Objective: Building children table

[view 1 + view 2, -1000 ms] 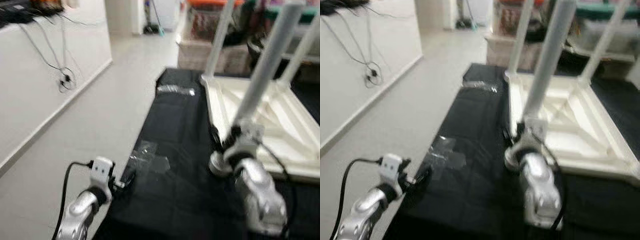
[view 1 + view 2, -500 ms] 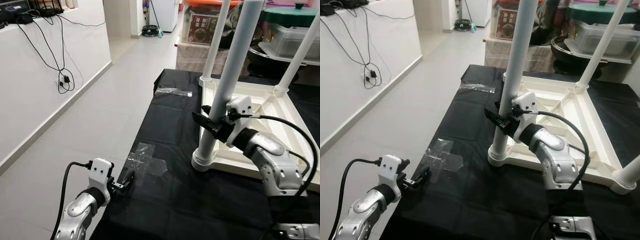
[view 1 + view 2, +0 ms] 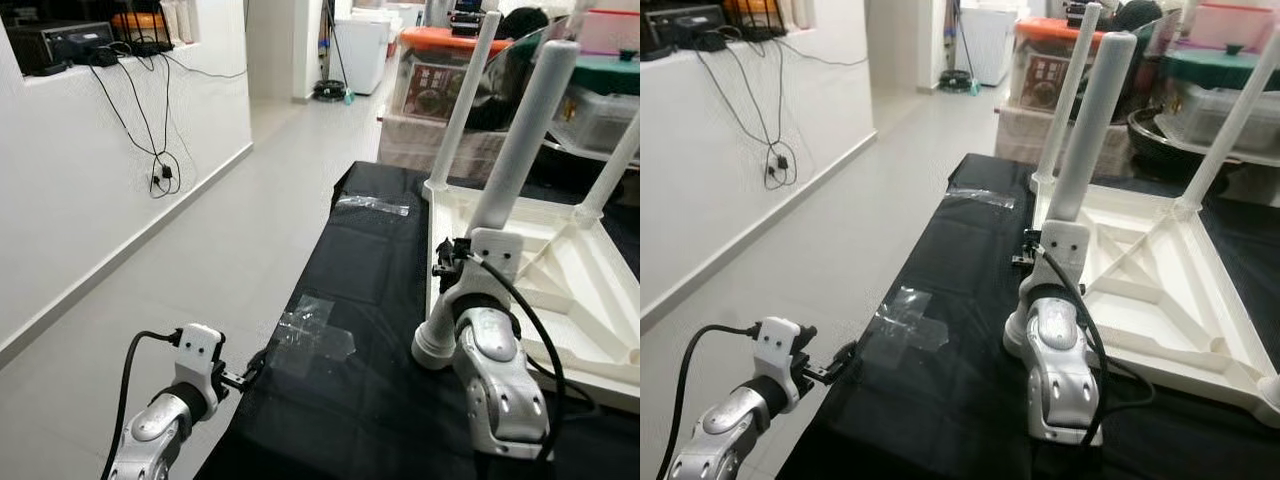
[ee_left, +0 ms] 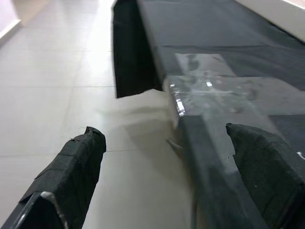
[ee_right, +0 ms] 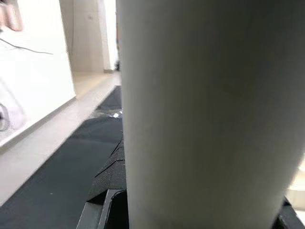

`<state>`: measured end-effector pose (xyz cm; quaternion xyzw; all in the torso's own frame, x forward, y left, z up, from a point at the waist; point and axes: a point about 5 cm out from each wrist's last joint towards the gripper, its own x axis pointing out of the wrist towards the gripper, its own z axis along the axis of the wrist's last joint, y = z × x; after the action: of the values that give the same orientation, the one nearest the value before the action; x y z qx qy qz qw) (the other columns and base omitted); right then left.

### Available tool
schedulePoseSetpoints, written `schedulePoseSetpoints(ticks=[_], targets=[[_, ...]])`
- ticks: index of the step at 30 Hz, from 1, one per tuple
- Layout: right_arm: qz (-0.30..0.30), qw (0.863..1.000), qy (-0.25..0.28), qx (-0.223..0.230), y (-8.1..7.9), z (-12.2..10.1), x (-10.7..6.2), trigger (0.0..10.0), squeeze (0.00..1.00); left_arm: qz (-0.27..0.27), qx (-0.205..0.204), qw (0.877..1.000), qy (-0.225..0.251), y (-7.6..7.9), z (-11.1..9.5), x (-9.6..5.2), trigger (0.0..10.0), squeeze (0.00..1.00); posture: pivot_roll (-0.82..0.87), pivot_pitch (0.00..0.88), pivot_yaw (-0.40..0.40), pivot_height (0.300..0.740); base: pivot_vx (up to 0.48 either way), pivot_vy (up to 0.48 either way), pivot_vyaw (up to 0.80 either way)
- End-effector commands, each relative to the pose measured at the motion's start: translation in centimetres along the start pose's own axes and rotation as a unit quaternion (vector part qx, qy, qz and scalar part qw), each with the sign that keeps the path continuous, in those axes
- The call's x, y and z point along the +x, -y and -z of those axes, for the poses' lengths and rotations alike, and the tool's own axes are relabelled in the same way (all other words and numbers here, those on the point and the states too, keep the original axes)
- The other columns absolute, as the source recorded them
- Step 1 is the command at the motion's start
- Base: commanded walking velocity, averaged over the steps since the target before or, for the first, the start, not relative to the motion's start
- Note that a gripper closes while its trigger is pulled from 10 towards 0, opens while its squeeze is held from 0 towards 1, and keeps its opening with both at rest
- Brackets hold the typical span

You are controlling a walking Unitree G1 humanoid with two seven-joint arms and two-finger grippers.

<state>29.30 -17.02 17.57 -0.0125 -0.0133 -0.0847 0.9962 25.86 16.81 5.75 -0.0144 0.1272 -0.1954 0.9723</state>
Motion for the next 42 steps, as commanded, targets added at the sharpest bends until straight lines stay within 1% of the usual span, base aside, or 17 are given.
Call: schedulePoseSetpoints(ticks=[1,5,6,11,17,18,21,24,26,28,32,35,36,37,40,41,42], targets=[[-0.031,0.998,-0.045,-0.001,-0.2,2.3,-0.4,10.0,1.00,0.006,0.004,1.000,-0.002,0.0,-0.1,0.2,10.0,0.00,0.04,0.000,-0.039,0.740,0.000,0.000,0.00],[-0.118,0.993,-0.014,0.001,-0.3,0.5,1.2,10.0,1.00,0.010,-0.001,1.000,0.003,0.3,-0.2,0.3,10.0,0.00,0.04,0.000,-0.043,0.740,0.000,0.000,0.00],[-0.168,0.986,0.003,0.005,-0.2,-0.5,1.9,10.0,0.00,0.014,-0.003,1.000,0.004,0.5,-0.2,0.2,10.0,0.00,0.04,0.000,-0.042,0.740,0.000,0.000,0.00],[-0.367,0.929,0.027,-0.046,0.2,-2.8,2.3,10.0,0.00,0.020,-0.003,1.000,0.005,0.7,-0.1,0.2,10.0,0.00,0.04,0.000,-0.049,0.740,0.000,0.000,0.00],[-0.401,0.911,0.013,-0.092,0.6,-2.3,3.5,9.6,0.00,0.020,0.000,1.000,0.007,0.5,-0.2,0.3,10.0,0.00,0.05,0.000,-0.052,0.740,0.000,0.000,0.00],[-0.389,0.916,-0.003,-0.099,0.7,-1.7,4.1,0.0,0.00,0.021,0.001,1.000,0.007,0.6,-0.3,0.3,10.0,0.00,0.06,0.000,-0.057,0.740,0.000,0.000,0.00],[-0.355,0.928,-0.026,-0.108,0.9,-0.9,4.8,0.0,0.00,0.020,0.002,1.000,0.007,0.6,-0.3,0.3,10.0,0.00,0.06,0.000,-0.062,0.740,0.000,0.000,0.00],[-0.190,0.972,-0.077,-0.112,2.1,1.0,6.2,0.0,0.00,0.018,0.003,1.000,0.007,0.5,-0.3,0.0,10.0,0.00,0.07,0.000,-0.064,0.740,0.000,0.000,0.00],[-0.014,0.992,-0.103,-0.078,3.7,2.1,6.3,0.0,0.00,0.017,0.003,1.000,0.006,0.5,-0.1,-0.2,10.0,0.00,0.07,0.000,-0.061,0.740,0.000,0.000,0.00],[0.167,0.978,-0.113,-0.049,4.7,3.5,3.4,0.0,0.00,0.017,0.003,1.000,0.004,0.5,0.0,-0.3,10.0,0.00,0.07,0.000,-0.059,0.740,0.000,0.000,0.00],[0.182,0.975,-0.115,-0.044,3.9,4.0,2.0,0.0,0.00,0.018,0.003,1.000,0.003,0.5,0.0,-0.2,10.0,0.00,0.07,0.000,-0.051,0.740,0.000,0.000,0.00],[0.083,0.990,-0.109,-0.041,0.0,4.1,0.3,0.0,0.00,0.021,0.005,1.000,0.003,0.6,-0.2,0.0,10.0,0.00,0.07,0.000,-0.050,0.740,0.000,0.000,0.00],[0.037,0.993,-0.103,-0.034,-0.9,3.8,0.4,10.0,0.00,0.021,0.006,1.000,0.003,0.4,-0.3,0.0,10.0,0.00,0.06,0.000,-0.049,0.740,0.000,0.000,0.00],[0.003,0.997,-0.079,-0.027,-1.4,2.9,0.6,10.0,0.19,0.020,0.007,1.000,0.003,0.3,-0.3,-0.1,10.0,0.00,0.06,0.000,-0.049,0.740,0.000,0.000,0.00],[-0.019,0.998,-0.062,-0.023,-1.6,2.4,0.7,10.0,0.19,0.019,0.007,1.000,0.003,0.2,-0.3,-0.1,10.0,0.00,0.06,0.000,-0.049,0.740,0.000,0.000,0.00],[-0.044,0.998,-0.040,-0.002,-1.9,1.4,1.0,10.0,1.00,0.018,0.007,1.000,0.003,0.2,-0.3,-0.1,10.0,0.00,0.06,0.000,-0.048,0.740,0.000,0.000,0.00],[-0.092,0.996,-0.012,0.019,-1.9,0.0,1.4,10.0,1.00,0.019,0.006,1.000,0.003,0.2,-0.3,-0.2,10.0,0.00,0.06,0.000,-0.048,0.740,0.000,0.000,0.00]])
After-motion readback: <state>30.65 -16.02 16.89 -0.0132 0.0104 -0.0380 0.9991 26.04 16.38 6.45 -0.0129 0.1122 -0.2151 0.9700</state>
